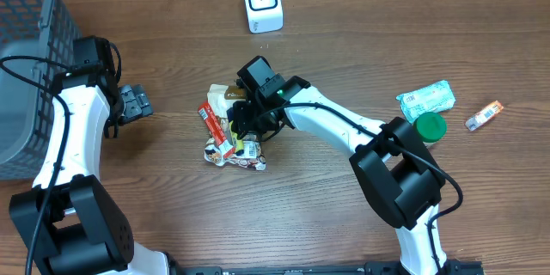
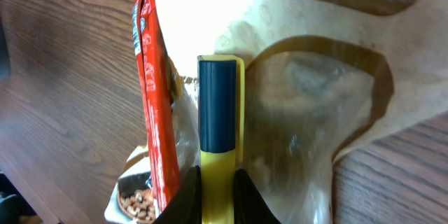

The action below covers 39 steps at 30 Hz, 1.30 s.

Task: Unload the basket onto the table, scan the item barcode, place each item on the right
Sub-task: 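Lower the right gripper onto the yellow highlighter and grasp it, then lift the highlighter and carry it toward the white scanner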

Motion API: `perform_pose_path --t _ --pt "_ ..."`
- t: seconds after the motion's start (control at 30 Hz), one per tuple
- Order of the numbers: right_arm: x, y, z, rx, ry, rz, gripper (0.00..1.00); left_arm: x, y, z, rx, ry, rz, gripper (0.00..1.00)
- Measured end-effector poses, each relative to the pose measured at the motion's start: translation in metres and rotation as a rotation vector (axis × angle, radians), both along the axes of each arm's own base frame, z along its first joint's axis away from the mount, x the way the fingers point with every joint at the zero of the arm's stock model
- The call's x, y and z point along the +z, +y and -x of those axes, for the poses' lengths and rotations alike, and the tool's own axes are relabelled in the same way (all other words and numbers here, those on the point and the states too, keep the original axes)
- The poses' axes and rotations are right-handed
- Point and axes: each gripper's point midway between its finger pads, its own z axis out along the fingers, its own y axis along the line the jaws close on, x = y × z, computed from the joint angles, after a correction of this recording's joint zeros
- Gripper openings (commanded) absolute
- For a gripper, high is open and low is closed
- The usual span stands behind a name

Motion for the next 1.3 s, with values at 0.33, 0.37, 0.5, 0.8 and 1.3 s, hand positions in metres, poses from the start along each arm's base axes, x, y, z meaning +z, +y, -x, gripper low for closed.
perform_pose_path --t 0.33,0.37,0.5,0.8,1.3 --pt "0.0 -0.004 0.002 0.02 -0.013 0.016 0.04 0.0 0.0 0.0 0.0 0.0 0.0 1.0" --pt "0.001 -0.006 0.003 0.023 -0.009 0.023 0.04 0.0 0.0 0.0 0.0 0.0 0.0 1.0" --pt "0.019 -0.015 0.005 0.022 -0.017 0.027 0.04 0.0 0.0 0.0 0.0 0.0 0.0 1.0" --pt "0.137 -0.066 0.007 -0.034 -0.12 -0.069 0.04 0.0 0.0 0.0 0.0 0.0 0.0 1.0" --pt "0.183 -0.103 0.024 0.084 -0.044 -0.296 0.04 0.0 0.0 0.0 0.0 0.0 0.0 1.0"
